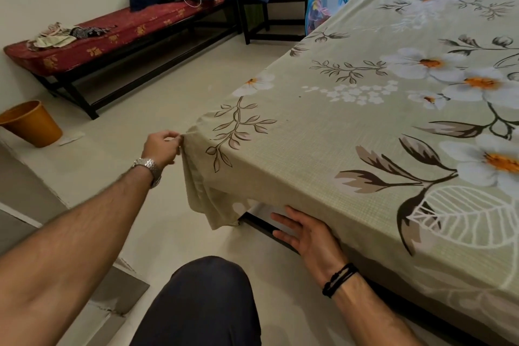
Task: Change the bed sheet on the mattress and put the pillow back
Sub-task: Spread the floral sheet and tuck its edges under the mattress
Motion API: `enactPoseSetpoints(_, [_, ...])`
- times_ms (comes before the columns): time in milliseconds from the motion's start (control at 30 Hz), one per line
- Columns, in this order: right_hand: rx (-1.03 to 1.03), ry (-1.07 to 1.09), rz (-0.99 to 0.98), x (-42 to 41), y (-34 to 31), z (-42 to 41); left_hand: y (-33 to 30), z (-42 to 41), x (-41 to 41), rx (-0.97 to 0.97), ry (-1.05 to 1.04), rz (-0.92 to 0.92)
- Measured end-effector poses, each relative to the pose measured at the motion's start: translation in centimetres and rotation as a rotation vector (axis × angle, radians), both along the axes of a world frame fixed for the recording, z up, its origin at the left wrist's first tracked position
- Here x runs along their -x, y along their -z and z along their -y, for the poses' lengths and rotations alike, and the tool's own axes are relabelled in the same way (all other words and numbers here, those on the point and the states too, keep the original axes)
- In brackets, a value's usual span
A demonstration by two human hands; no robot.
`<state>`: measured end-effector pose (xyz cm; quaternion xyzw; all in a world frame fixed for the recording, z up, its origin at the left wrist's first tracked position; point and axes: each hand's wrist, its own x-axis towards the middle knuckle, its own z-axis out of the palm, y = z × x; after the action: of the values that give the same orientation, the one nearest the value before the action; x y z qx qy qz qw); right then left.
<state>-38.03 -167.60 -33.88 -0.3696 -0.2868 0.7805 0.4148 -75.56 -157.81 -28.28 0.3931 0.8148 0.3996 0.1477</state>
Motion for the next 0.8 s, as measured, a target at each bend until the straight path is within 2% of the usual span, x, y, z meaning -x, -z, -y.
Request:
enactPoseSetpoints(100, [0.002,-0.003,-0.007,-0.1,0.1,0.0,-0.6,-1.5,-2.3,-0.108,-0.056,0.352])
enactPoseSetpoints(167, [0.0,-0.007,-0.007,-0.2,0.1,0.1,0.3,-1.4,-3.0,-0.105,-0.015,0.437])
enactPoseSetpoints(333, [0.002,-0.005,-0.021,-0.4,0.3,0.1,5.1,2.3,-2.8,0.107,0.312,0.157])
enactPoseSetpoints(467, [-0.002,-0.014,-0.018,-0.4,0.6,-0.1,5.4,2.0,-3.9,0.216,0.312,0.196])
enactPoseSetpoints(533, [-0.007,-0.01,-0.024,-0.2,0.7,-0.1,4.5,1.9,-3.6,0.284,0.295,0.016])
enactPoseSetpoints(600, [-0.016,0.007,-0.036,0.0,0.9,-0.1,3.1,1.9,-2.5,0.261,0.199,-0.151])
enactPoseSetpoints(700, [-0.001,0.023,-0.047,0.1,1.2,-0.2,1.5,1.2,-1.8,0.17,0.116,-0.094])
enactPoseSetpoints(800, [0.007,0.018,-0.049,0.3,1.3,-0.3,2.1,1.7,-3.1,0.011,-0.088,0.187])
